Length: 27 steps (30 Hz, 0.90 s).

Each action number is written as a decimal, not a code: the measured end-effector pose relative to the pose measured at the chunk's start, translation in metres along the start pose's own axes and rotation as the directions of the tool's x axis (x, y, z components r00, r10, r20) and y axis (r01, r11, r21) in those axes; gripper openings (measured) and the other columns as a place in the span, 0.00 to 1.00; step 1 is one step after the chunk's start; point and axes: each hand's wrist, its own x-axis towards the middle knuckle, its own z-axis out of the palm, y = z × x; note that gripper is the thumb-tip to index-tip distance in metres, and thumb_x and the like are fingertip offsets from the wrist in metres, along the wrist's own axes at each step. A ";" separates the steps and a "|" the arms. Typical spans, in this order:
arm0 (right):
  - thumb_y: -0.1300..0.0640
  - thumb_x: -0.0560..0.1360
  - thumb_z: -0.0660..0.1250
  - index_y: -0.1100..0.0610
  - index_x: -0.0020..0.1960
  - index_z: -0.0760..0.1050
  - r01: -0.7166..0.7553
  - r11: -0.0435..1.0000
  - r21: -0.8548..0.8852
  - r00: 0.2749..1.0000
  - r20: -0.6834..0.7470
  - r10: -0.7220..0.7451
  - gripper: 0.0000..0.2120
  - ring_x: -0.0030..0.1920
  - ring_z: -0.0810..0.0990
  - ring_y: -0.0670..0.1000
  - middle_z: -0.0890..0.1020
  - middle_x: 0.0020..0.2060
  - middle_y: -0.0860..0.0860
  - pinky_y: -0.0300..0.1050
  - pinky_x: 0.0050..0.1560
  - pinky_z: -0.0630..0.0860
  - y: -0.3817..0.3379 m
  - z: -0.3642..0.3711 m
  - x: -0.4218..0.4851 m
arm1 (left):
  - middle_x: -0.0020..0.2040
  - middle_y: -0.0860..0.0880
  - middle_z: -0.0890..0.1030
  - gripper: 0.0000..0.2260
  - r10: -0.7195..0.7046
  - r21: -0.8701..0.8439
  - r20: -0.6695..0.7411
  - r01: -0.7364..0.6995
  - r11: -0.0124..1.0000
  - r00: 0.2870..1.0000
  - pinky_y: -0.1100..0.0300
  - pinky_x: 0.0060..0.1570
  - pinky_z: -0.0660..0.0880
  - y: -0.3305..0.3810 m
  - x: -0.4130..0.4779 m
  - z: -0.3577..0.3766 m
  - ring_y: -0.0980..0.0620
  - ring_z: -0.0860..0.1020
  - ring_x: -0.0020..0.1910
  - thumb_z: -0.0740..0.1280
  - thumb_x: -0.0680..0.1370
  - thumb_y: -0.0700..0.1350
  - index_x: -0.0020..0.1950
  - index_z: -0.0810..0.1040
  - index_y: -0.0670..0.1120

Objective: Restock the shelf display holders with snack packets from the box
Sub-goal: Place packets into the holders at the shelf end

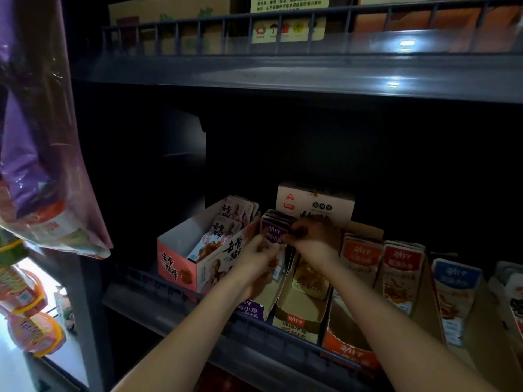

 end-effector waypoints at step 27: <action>0.45 0.73 0.69 0.46 0.51 0.81 -0.050 0.992 -0.114 0.994 -0.099 0.039 0.10 0.53 0.78 0.50 0.82 0.51 0.48 0.46 0.57 0.72 0.000 0.000 0.007 | 0.40 0.49 0.77 0.07 0.004 0.056 -0.051 -0.001 0.998 0.999 0.52 0.41 0.76 0.005 0.005 0.009 0.50 0.75 0.36 0.61 0.81 0.42 0.58 0.74 0.46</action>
